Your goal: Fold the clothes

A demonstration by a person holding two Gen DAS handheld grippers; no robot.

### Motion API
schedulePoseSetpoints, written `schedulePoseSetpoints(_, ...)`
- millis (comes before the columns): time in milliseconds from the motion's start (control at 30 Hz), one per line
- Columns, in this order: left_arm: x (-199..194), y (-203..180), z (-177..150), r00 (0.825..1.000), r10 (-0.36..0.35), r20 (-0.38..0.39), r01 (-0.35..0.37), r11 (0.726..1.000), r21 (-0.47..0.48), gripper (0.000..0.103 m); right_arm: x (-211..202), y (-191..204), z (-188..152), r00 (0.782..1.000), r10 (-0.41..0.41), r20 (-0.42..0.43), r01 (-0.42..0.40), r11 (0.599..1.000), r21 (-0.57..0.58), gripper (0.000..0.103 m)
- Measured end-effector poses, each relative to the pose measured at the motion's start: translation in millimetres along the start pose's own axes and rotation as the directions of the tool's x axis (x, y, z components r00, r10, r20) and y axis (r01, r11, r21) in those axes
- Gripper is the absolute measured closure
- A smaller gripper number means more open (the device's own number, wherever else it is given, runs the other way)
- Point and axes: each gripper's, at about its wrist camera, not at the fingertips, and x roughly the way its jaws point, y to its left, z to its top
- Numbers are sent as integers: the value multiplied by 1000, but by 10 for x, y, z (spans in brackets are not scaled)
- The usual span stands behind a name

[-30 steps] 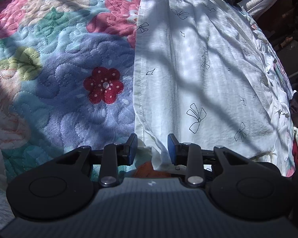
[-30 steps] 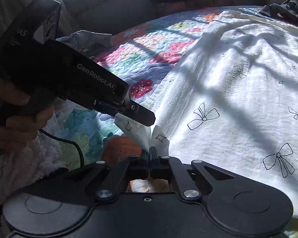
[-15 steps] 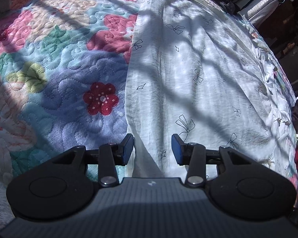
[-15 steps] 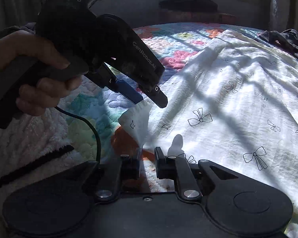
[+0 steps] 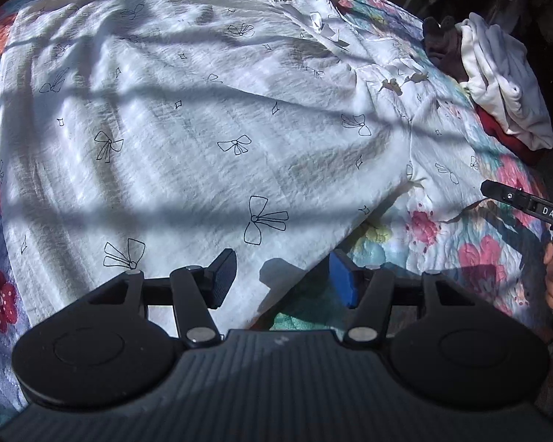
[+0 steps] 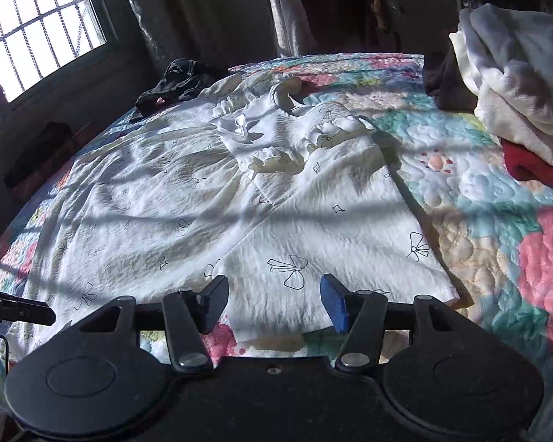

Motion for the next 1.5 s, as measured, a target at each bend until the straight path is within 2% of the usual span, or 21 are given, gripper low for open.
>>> schedulePoseSetpoints(67, 76, -121, 31, 1000, 1, -8, 0, 997, 78, 35, -34, -260, -61, 998, -64, 15, 63, 995, 83, 42)
schedulePoseSetpoints(167, 191, -302, 78, 1000, 4, -19, 0, 981, 194, 32, -12, -527, -101, 991, -125, 38, 117, 981, 157, 41)
schedulePoseSetpoints(267, 318, -442, 122, 999, 19, -27, -10, 956, 293, 32, 113, -673, -109, 996, -83, 13, 78, 976, 204, 35)
schedulePoseSetpoints(367, 449, -390, 174, 996, 79, -33, -65, 951, 304, 32, 266, -717, -116, 995, -97, -15, 97, 970, 224, 33)
schedulePoseSetpoints(500, 531, -271, 193, 998, 25, -50, -13, 973, 229, 35, 363, -763, -140, 990, -133, 49, 115, 957, 267, 33)
schedulePoseSetpoints(533, 538, -228, 187, 998, 20, -54, -10, 982, 189, 48, 384, -773, -137, 989, -128, 68, 105, 958, 268, 34)
schedulePoseSetpoints(567, 539, -180, 179, 998, 21, -59, -12, 990, 140, 73, 398, -763, -124, 989, -123, 83, 100, 965, 243, 55)
schedulePoseSetpoints(600, 539, -131, 171, 998, 21, -64, -15, 996, 91, 81, 388, -753, -113, 985, -135, 104, 110, 970, 216, 101)
schedulePoseSetpoints(667, 541, -33, 154, 997, 21, -74, -21, 1000, -9, 97, 328, -745, -102, 970, -188, 154, 159, 970, 185, 102)
schedulePoseSetpoints(700, 520, 3, 129, 997, 15, -75, -18, 999, -37, 99, 290, -758, -108, 964, -203, 170, 170, 967, 188, 103)
schedulePoseSetpoints(800, 443, -31, 50, 998, 19, -63, -21, 1000, -24, 100, 169, -805, -161, 956, -222, 192, 178, 959, 222, 103)
schedulePoseSetpoints(867, 423, -78, 18, 997, 35, -64, -35, 999, -6, 100, 127, -725, -211, 948, -249, 198, 217, 961, 171, 103)
schedulePoseSetpoints(967, 440, -100, -7, 996, 37, -77, -37, 999, 5, 100, 67, -723, -287, 932, -301, 201, 261, 944, 202, 103)
schedulePoseSetpoints(1033, 459, -46, -20, 994, 16, -107, -20, 999, -35, 100, 128, -846, -354, 901, -406, 150, 369, 902, 226, 103)
schedulePoseSetpoints(1100, 436, -1, -39, 994, -1, -113, -5, 999, -54, 100, 78, -1020, -455, 889, -442, 120, 397, 874, 281, 103)
schedulePoseSetpoints(1133, 410, 9, -37, 994, -4, -110, -2, 998, -57, 100, -2, -1080, -484, 897, -424, 124, 369, 875, 314, 101)
schedulePoseSetpoints(1200, 323, 0, -10, 995, -4, -96, -2, 998, -60, 100, -226, -1102, -475, 921, -355, 160, 283, 892, 352, 90)
schedulePoseSetpoints(1233, 264, -19, 12, 997, 3, -83, -8, 998, -56, 100, -315, -1043, -427, 925, -340, 172, 271, 904, 329, 88)
schedulePoseSetpoints(1267, 191, -44, 43, 998, 7, -66, -10, 999, -47, 99, -378, -966, -360, 928, -329, 177, 268, 916, 299, 79)
schedulePoseSetpoints(1400, -163, -73, 226, 1000, 11, 17, -10, 999, -50, 95, -588, -566, 2, 947, -242, 209, 196, 956, 219, 67)
schedulePoseSetpoints(1500, -409, -46, 419, 999, 22, 49, -19, 998, -66, 75, -672, -166, 348, 977, -132, 165, 110, 985, 135, 58)
